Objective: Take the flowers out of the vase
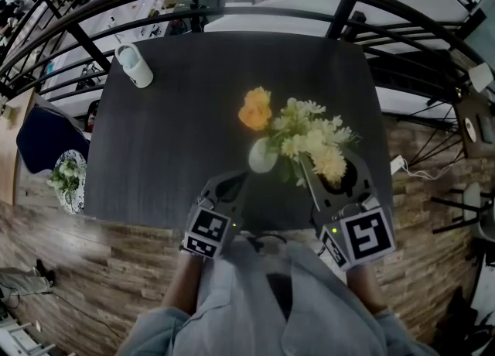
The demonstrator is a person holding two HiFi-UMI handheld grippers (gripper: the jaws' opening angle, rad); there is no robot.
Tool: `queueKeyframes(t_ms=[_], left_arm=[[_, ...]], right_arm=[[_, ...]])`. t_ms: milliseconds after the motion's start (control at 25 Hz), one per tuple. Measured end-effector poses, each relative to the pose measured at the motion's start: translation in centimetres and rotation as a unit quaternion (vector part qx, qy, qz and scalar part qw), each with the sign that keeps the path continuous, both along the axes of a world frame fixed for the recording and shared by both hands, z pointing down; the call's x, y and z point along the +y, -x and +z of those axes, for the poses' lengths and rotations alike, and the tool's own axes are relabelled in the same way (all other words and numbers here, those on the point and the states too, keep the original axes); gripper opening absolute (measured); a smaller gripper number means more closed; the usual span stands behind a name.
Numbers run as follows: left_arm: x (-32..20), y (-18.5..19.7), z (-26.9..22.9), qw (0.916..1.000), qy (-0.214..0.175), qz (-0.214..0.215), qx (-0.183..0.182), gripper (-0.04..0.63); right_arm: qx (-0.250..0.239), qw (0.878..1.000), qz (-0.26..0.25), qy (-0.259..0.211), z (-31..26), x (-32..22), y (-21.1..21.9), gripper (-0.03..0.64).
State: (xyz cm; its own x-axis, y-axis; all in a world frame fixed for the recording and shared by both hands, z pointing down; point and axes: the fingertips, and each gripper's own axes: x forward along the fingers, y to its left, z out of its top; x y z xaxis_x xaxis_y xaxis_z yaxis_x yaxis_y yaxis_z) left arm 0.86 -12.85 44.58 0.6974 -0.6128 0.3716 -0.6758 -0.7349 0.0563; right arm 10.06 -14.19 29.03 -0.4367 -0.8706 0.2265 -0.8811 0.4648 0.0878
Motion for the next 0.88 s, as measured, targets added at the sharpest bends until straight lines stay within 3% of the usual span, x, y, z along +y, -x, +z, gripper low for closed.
queueKeyframes(t_ms=[880], left_arm=[[-0.3, -0.5, -0.1, 1.0, -0.006, -0.002, -0.001, 0.0]], right_arm=[[-0.032, 0.999, 0.003, -0.016, -4.9, 1.2, -2.0, 0.123]])
